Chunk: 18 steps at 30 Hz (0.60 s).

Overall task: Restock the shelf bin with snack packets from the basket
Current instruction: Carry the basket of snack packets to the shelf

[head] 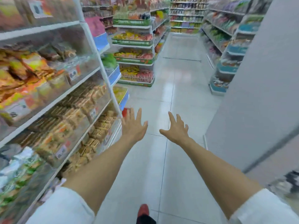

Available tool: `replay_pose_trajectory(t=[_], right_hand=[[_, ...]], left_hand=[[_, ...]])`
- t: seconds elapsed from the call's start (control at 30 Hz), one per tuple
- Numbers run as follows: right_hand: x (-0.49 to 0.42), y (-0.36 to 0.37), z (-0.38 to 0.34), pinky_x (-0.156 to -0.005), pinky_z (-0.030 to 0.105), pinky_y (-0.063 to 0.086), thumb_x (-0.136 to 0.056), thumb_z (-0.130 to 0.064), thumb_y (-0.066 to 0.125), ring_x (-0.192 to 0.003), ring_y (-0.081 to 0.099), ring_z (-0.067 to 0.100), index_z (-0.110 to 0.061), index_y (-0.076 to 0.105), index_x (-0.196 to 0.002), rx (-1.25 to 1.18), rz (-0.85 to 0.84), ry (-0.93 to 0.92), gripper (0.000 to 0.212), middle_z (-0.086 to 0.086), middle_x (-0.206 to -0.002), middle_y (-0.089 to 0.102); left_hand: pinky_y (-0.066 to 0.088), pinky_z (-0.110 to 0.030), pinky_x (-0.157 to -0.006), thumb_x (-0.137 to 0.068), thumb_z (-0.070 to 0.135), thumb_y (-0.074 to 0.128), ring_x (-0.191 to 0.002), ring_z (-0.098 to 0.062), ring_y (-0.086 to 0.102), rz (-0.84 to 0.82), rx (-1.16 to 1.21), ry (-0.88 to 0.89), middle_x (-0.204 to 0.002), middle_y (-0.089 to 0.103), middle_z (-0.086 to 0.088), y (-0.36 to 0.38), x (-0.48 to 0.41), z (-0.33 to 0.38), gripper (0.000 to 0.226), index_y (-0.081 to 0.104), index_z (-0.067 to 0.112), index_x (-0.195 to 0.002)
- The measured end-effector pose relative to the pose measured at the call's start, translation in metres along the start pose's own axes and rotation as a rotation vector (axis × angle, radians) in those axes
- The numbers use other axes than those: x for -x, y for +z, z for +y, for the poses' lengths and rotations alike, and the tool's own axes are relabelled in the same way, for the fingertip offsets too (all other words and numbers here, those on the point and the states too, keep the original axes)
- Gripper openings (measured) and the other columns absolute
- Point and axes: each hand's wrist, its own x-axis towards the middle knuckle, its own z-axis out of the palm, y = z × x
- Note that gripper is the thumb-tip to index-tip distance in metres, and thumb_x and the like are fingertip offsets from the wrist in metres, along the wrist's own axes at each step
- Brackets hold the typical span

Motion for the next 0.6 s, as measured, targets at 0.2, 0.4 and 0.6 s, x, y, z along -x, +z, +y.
replay_pose_trajectory(t=[0.2,0.4,0.6], right_hand=[[-0.127,-0.020,0.052,-0.118,0.053,0.002,-0.084,-0.050,0.061,-0.148,0.010,0.028,-0.035,0.003,-0.154,-0.003,-0.027,0.135,0.092,0.009,-0.162,-0.001],[-0.251,-0.037,0.115,-0.117,0.054,0.010,-0.085,-0.046,0.061,-0.147,0.014,0.026,-0.037,0.002,-0.154,-0.074,-0.052,0.246,0.091,0.006,-0.163,-0.001],[-0.423,-0.070,0.209,-0.116,0.055,0.016,-0.085,-0.048,0.063,-0.146,0.017,0.027,-0.042,-0.007,-0.152,-0.098,-0.125,0.380,0.097,0.004,-0.163,-0.004]], left_hand=[[0.003,-0.048,-0.118,-0.100,0.051,0.028,-0.149,-0.026,-0.007,-0.240,0.131,0.036,-0.161,-0.011,-0.010,0.054,-0.159,0.051,0.067,-0.001,0.025,-0.155],[0.020,-0.046,-0.112,-0.100,0.040,0.036,-0.146,-0.030,0.012,-0.372,0.127,0.178,-0.162,-0.004,-0.010,0.105,-0.308,0.121,0.065,0.006,0.021,-0.154],[0.023,-0.047,-0.111,-0.098,0.041,0.040,-0.146,-0.029,0.012,-0.563,0.035,0.302,-0.161,-0.013,-0.004,0.173,-0.478,0.212,0.072,-0.005,0.031,-0.154]])
